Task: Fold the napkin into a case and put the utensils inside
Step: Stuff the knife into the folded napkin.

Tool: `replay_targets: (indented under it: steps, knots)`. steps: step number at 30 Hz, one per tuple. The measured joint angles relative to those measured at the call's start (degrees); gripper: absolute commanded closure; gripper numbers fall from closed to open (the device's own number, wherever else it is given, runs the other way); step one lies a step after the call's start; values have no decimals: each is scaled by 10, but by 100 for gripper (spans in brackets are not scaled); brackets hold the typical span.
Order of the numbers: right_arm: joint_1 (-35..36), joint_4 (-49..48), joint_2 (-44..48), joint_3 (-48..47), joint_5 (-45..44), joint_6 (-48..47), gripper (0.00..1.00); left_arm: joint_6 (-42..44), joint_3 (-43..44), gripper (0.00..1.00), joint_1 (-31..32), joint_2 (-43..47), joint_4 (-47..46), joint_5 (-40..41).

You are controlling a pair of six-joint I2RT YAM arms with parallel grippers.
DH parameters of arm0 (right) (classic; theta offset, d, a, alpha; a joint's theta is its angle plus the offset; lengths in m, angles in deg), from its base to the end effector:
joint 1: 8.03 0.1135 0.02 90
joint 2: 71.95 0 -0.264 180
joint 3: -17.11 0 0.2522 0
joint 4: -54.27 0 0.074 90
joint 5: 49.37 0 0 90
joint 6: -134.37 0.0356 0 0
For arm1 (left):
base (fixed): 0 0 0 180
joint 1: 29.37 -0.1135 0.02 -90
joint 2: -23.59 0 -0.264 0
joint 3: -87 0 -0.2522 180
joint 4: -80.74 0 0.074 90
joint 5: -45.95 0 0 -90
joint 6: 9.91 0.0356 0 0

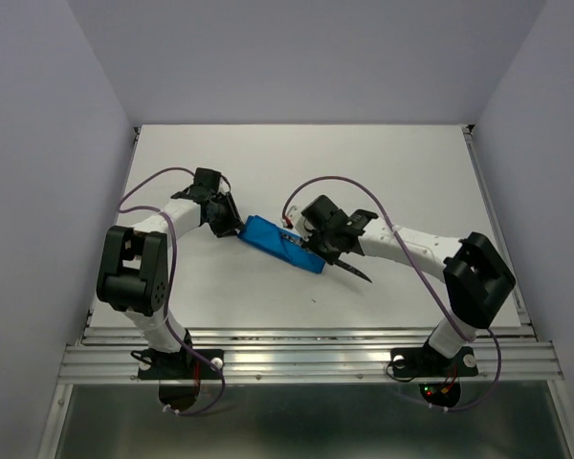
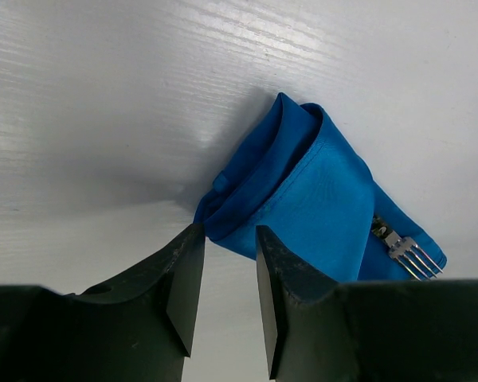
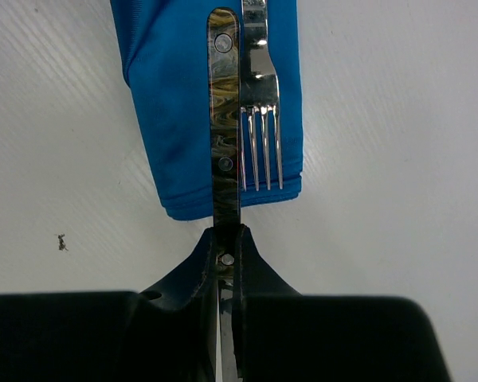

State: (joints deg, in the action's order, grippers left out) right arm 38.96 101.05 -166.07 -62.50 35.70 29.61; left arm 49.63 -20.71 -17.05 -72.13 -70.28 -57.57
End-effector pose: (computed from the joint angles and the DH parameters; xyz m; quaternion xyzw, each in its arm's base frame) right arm 0.2312 0.2434 0.2176 -0.4875 0.8362 0.0287 0.2495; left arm 0.3343 -0.0815 0.1898 -0.1107 0.9343 -0.2204 0.2573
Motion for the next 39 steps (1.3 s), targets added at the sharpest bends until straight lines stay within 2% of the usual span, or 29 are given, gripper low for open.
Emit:
replay_targets:
  steps: [13,25,39]
  knots:
    - [10,0,-83,-39,7,-34,99,-7,0,57,0,-21,-7,0]
    - [16,0,-100,-50,19,-40,99,-9,0,57,0,-28,-11,-6]
    - [35,-1,-167,-133,34,-46,99,-11,0,57,0,-28,-21,-13]
